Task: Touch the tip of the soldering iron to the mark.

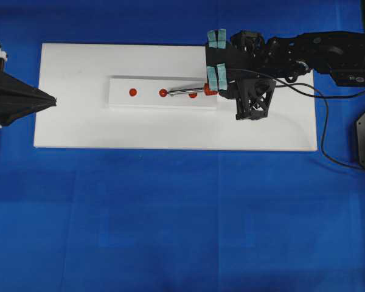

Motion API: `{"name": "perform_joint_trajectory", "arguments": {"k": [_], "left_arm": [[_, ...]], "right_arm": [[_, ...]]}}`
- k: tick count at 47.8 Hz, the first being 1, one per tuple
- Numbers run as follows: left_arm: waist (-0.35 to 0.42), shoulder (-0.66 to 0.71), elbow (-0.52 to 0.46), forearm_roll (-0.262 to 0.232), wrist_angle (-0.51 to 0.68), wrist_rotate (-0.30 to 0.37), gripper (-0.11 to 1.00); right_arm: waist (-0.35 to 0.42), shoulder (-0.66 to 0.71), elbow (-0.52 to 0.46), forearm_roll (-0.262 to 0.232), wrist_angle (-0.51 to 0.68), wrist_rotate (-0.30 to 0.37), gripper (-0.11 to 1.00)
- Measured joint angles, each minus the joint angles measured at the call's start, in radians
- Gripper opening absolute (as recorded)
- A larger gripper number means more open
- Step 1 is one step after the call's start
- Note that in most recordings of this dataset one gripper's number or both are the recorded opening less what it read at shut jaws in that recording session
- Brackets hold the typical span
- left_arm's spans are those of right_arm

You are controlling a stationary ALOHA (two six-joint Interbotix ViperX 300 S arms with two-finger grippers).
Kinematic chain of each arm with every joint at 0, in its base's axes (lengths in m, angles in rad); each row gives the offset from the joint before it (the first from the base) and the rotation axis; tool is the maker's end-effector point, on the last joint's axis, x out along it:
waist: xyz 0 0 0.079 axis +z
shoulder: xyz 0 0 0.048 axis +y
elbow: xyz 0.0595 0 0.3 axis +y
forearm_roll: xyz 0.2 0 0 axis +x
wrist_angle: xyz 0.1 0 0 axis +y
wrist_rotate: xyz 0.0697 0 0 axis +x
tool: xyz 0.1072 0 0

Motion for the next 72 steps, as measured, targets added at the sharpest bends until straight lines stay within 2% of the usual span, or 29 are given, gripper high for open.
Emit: {"name": "perform_joint_trajectory", "arguments": {"k": [51, 59, 72], "left_arm": [[0.0, 0.0, 0.002, 0.0, -0.005, 0.0, 0.0], [0.0, 0.0, 0.002, 0.002, -0.006, 0.0, 0.0], [0.002, 0.0, 0.002, 0.0, -0.008, 0.0, 0.0]], "right_arm": [[0.0, 0.002, 0.002, 0.0, 0.0, 0.0, 0.06], [-0.002, -0.005, -0.009, 0.0, 0.031, 0.002, 0.06], [0.0, -0.095, -0.058, 0.0, 0.103, 0.002, 0.06]]}}
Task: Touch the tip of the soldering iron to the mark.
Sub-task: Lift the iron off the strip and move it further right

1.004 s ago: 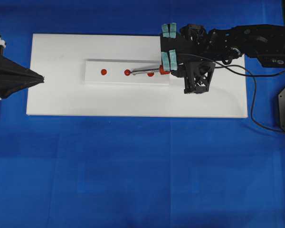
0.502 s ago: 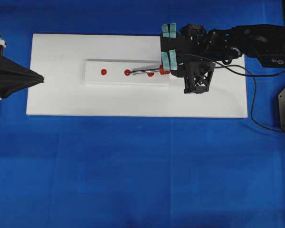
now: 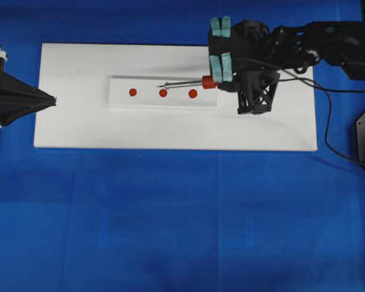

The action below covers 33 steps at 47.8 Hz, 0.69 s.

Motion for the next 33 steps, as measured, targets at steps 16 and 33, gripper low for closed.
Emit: {"name": "perform_joint_trajectory", "arguments": {"k": [16, 33], "left_arm": [[-0.002, 0.0, 0.0, 0.0, 0.0, 0.0, 0.0], [-0.002, 0.0, 0.0, 0.0, -0.006, 0.0, 0.0]], "right_arm": [[0.0, -0.121, -0.092, -0.055, 0.14, 0.018, 0.06], [-0.002, -0.141, -0.132, -0.123, 0.192, 0.075, 0.06]]}}
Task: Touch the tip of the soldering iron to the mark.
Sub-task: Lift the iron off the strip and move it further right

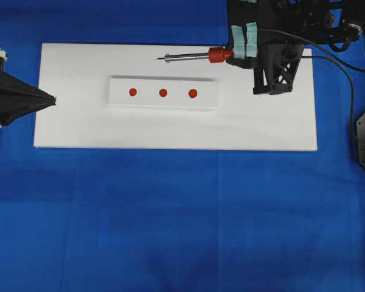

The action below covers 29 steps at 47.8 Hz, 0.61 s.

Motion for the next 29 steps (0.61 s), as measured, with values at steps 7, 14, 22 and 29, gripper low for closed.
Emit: {"name": "perform_joint_trajectory", "arguments": {"k": [7, 14, 22, 29], "left_arm": [[0.0, 0.0, 0.0, 0.002, 0.0, 0.0, 0.0], [0.002, 0.0, 0.0, 0.002, 0.0, 0.0, 0.0], [0.0, 0.0, 0.0, 0.002, 0.0, 0.0, 0.0], [0.0, 0.0, -0.002, 0.002, -0.002, 0.0, 0.0]], "right_arm": [[0.0, 0.0, 0.0, -0.002, 0.0, 0.0, 0.06], [0.0, -0.002, 0.0, -0.002, 0.003, 0.0, 0.06], [0.0, -0.006, 0.005, -0.002, 0.003, 0.0, 0.06], [0.0, -0.041, 0.04, -0.002, 0.003, 0.0, 0.06]]}}
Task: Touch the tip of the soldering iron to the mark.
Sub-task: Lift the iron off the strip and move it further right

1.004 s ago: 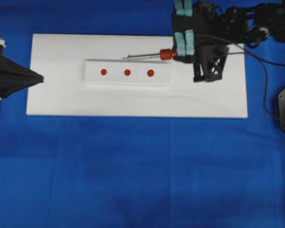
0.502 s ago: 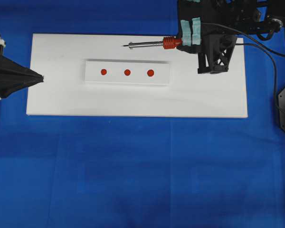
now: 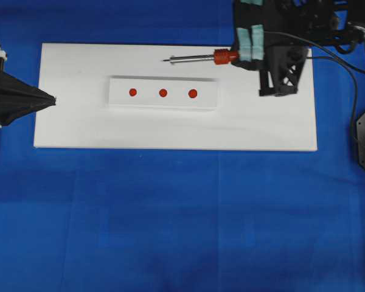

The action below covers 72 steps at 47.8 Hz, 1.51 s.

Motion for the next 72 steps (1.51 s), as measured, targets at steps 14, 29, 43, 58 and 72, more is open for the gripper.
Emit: {"name": "perform_joint_trajectory", "arguments": {"k": [14, 29, 43, 58, 72], "left_arm": [[0.0, 0.0, 0.002, -0.002, 0.002, 0.0, 0.0], [0.0, 0.0, 0.002, 0.0, 0.002, 0.0, 0.0], [0.0, 0.0, 0.002, 0.0, 0.002, -0.002, 0.0], [0.002, 0.0, 0.0, -0.002, 0.002, -0.002, 0.0], [0.0, 0.0, 0.002, -0.002, 0.002, -0.002, 0.0]], "right_arm": [[-0.006, -0.127, 0.104, 0.0, 0.021, 0.003, 0.06], [-0.006, -0.202, 0.147, 0.0, 0.089, 0.037, 0.06], [-0.006, -0.206, 0.153, 0.0, 0.104, 0.038, 0.06], [-0.006, -0.206, 0.153, 0.0, 0.104, 0.038, 0.06], [-0.006, -0.206, 0.153, 0.0, 0.104, 0.038, 0.06]]}}
